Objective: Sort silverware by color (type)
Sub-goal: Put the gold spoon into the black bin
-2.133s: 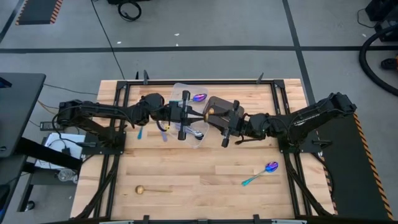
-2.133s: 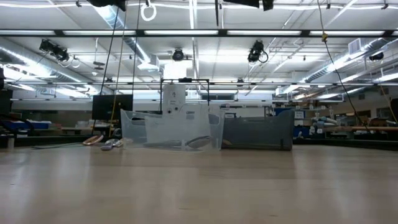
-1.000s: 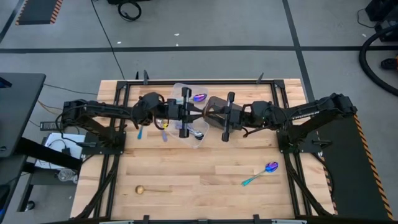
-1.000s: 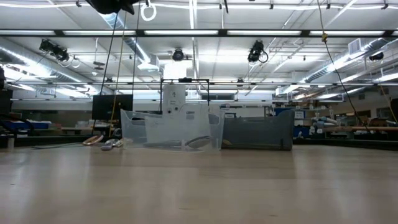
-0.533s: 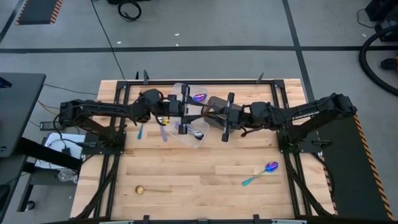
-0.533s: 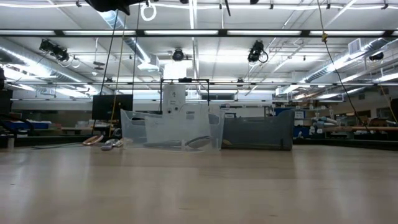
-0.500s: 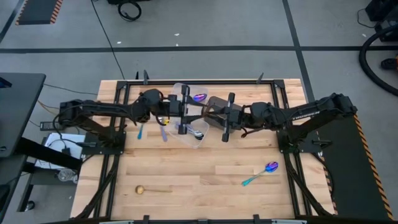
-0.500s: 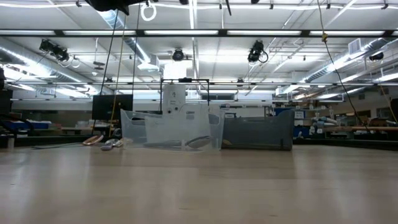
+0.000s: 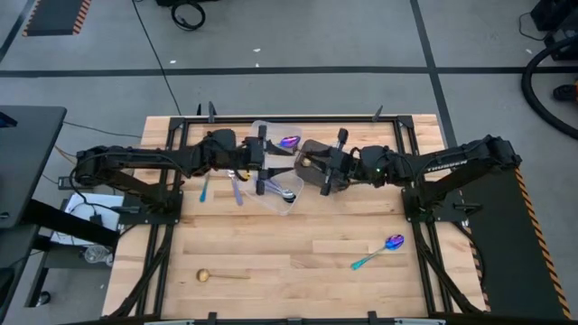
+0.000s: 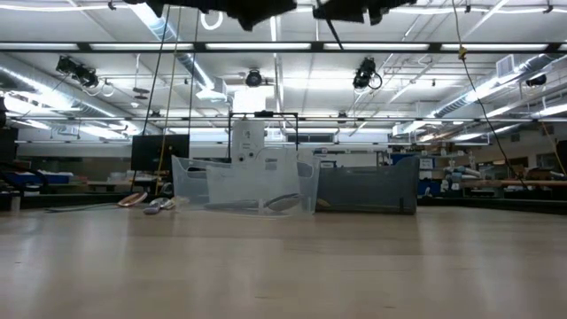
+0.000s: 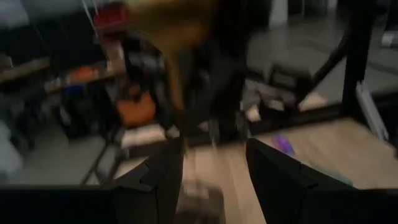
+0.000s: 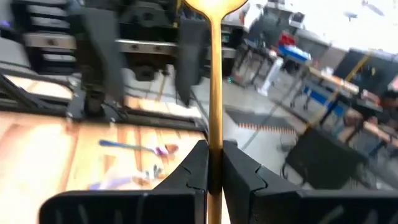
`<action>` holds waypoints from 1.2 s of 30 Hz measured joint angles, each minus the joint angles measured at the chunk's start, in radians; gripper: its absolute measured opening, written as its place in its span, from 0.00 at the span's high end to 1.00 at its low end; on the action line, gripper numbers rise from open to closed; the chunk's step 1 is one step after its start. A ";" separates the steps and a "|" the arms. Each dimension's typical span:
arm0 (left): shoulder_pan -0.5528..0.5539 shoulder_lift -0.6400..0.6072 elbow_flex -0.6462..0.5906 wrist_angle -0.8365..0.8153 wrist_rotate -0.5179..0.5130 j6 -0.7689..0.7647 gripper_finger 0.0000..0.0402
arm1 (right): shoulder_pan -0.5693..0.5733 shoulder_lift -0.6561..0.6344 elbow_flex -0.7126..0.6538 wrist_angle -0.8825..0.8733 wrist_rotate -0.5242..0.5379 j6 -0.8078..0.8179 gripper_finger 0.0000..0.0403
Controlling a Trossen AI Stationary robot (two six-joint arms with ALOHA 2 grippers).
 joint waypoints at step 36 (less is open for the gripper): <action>0.237 0.011 -0.001 -0.396 -0.118 0.044 0.55 | -0.236 0.002 -0.127 -0.413 -0.109 0.594 0.91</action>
